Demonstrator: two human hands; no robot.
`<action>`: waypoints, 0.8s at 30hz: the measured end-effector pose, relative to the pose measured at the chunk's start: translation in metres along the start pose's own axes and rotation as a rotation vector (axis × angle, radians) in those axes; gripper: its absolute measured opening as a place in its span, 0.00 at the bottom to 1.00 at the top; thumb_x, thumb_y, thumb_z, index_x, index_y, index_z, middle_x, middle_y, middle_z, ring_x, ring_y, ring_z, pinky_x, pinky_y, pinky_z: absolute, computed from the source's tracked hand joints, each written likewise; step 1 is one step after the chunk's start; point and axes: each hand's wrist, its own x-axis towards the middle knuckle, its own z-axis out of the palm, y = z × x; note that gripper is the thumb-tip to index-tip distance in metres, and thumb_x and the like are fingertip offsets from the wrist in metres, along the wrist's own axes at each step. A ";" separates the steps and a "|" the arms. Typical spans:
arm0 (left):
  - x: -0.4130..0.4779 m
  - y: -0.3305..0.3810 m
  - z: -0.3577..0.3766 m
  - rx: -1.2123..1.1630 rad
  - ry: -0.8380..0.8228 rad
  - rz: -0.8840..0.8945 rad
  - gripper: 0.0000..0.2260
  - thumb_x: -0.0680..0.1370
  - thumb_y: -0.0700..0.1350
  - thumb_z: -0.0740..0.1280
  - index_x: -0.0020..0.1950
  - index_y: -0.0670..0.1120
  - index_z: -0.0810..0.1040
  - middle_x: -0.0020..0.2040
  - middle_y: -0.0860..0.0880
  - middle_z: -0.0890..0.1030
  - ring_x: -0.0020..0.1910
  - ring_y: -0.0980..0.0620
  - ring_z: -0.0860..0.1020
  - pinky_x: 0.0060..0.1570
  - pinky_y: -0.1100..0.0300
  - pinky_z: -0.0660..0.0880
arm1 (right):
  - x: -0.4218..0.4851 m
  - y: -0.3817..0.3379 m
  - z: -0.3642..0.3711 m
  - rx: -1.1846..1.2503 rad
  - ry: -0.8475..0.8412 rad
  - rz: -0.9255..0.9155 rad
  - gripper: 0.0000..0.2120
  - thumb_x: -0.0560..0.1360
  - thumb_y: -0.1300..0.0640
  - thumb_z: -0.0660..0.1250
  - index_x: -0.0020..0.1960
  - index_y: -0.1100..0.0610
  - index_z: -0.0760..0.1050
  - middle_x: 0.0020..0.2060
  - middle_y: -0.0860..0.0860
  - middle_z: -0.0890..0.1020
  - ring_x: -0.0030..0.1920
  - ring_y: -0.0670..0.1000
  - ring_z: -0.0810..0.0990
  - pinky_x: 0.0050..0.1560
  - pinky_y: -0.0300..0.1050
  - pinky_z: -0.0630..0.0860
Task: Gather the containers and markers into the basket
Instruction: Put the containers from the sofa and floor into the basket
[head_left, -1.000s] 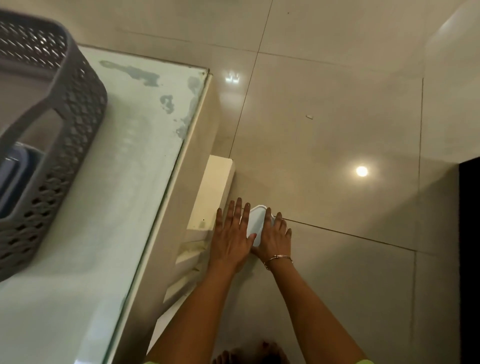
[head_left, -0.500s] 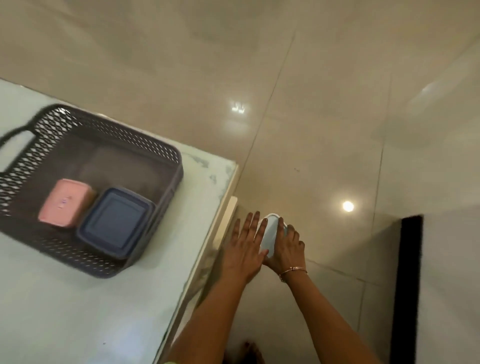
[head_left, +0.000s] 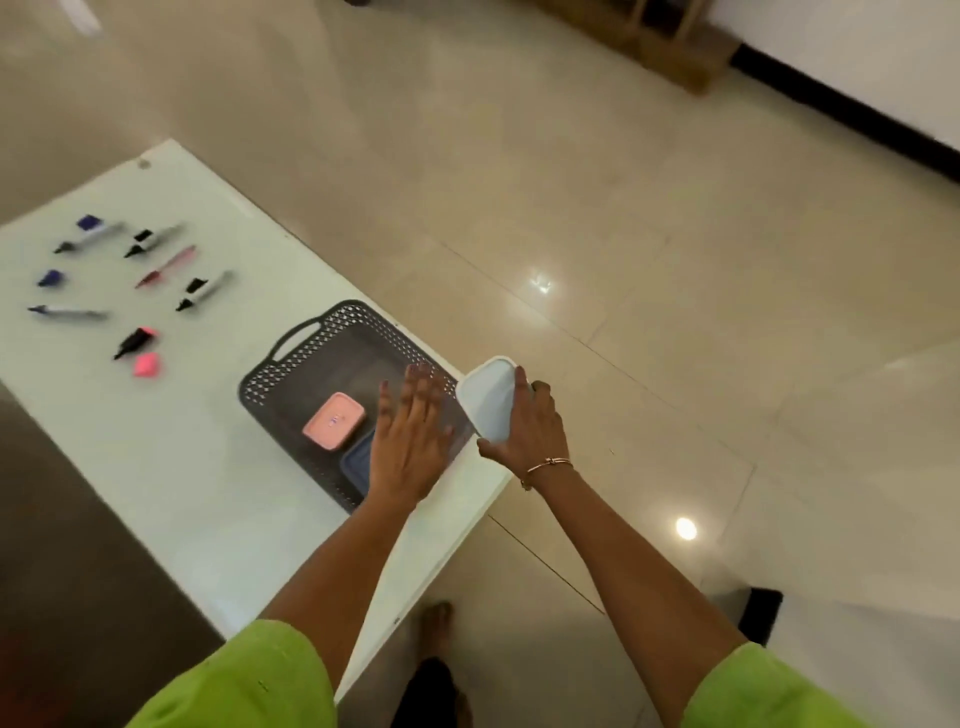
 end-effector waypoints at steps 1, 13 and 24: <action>0.004 -0.016 -0.002 0.013 0.001 -0.032 0.29 0.78 0.55 0.48 0.76 0.42 0.50 0.77 0.41 0.55 0.77 0.42 0.53 0.71 0.46 0.33 | 0.011 -0.016 0.001 0.009 -0.016 -0.014 0.53 0.59 0.43 0.74 0.73 0.59 0.49 0.62 0.61 0.67 0.60 0.62 0.69 0.58 0.54 0.72; 0.024 -0.100 0.050 0.002 -0.108 -0.170 0.31 0.77 0.58 0.50 0.75 0.42 0.57 0.74 0.40 0.63 0.75 0.42 0.60 0.71 0.42 0.47 | 0.078 -0.065 0.079 -0.167 -0.210 -0.177 0.47 0.62 0.40 0.71 0.71 0.60 0.56 0.63 0.60 0.69 0.62 0.60 0.67 0.61 0.54 0.68; 0.015 -0.101 0.078 -0.055 -0.129 -0.226 0.31 0.77 0.60 0.51 0.75 0.44 0.54 0.76 0.42 0.61 0.75 0.43 0.58 0.72 0.42 0.46 | 0.088 -0.065 0.111 -0.286 -0.236 -0.233 0.47 0.66 0.37 0.68 0.72 0.63 0.53 0.67 0.65 0.65 0.65 0.63 0.65 0.65 0.55 0.66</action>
